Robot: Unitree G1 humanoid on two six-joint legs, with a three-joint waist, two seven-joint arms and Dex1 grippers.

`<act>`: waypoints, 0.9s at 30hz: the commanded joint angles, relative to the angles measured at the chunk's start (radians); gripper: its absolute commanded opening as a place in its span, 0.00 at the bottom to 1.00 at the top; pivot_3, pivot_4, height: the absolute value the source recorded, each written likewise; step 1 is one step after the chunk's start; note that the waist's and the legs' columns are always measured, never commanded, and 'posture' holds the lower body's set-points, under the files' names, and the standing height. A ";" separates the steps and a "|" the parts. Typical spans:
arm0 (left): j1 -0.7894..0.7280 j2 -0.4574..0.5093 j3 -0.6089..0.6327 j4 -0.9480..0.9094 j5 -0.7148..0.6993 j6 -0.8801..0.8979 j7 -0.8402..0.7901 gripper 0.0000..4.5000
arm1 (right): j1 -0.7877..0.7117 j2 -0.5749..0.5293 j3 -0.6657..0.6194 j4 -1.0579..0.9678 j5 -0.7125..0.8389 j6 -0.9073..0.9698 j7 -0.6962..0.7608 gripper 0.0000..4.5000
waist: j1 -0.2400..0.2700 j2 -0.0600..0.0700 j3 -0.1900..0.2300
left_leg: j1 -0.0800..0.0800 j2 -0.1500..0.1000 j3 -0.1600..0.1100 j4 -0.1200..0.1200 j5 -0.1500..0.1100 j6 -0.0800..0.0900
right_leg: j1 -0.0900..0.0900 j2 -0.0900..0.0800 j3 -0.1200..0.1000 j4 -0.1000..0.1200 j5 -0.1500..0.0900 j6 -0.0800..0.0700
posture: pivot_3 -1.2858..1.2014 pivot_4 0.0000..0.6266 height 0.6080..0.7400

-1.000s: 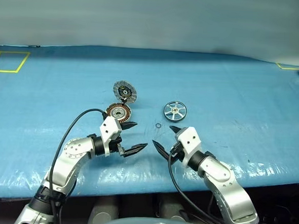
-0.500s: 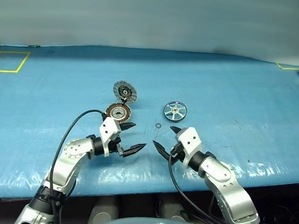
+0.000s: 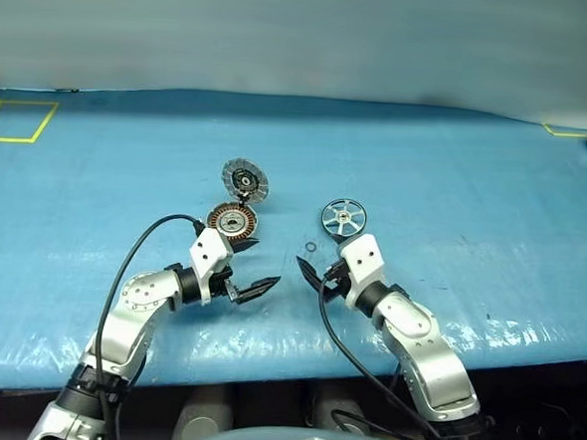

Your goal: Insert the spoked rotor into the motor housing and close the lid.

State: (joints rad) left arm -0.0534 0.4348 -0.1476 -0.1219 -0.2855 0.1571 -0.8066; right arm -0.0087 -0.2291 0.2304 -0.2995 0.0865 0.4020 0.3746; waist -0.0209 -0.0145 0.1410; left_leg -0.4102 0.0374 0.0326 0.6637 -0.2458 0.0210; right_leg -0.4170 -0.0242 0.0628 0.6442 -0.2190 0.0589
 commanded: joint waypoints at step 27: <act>0.189 0.065 0.282 -0.098 -0.056 0.002 0.117 1.00 | -0.795 0.015 0.411 0.427 -0.108 0.085 0.617 0.99 | -0.015 0.001 0.001 | 0.000 0.001 -0.001 -0.002 0.000 0.000 | -0.002 -0.001 -0.003 0.000 0.002 -0.003 | 0.52 0.24 1.00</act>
State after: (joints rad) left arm 0.1350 0.5072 0.1297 -0.1534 -0.3300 0.1692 -0.7008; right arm -0.7617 -0.2265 0.6335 0.0939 -0.0334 0.5005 0.9280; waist -0.0361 -0.0138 0.1419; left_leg -0.4109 0.0383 0.0320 0.6614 -0.2461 0.0211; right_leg -0.4195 -0.0257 0.0599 0.6448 -0.2165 0.0560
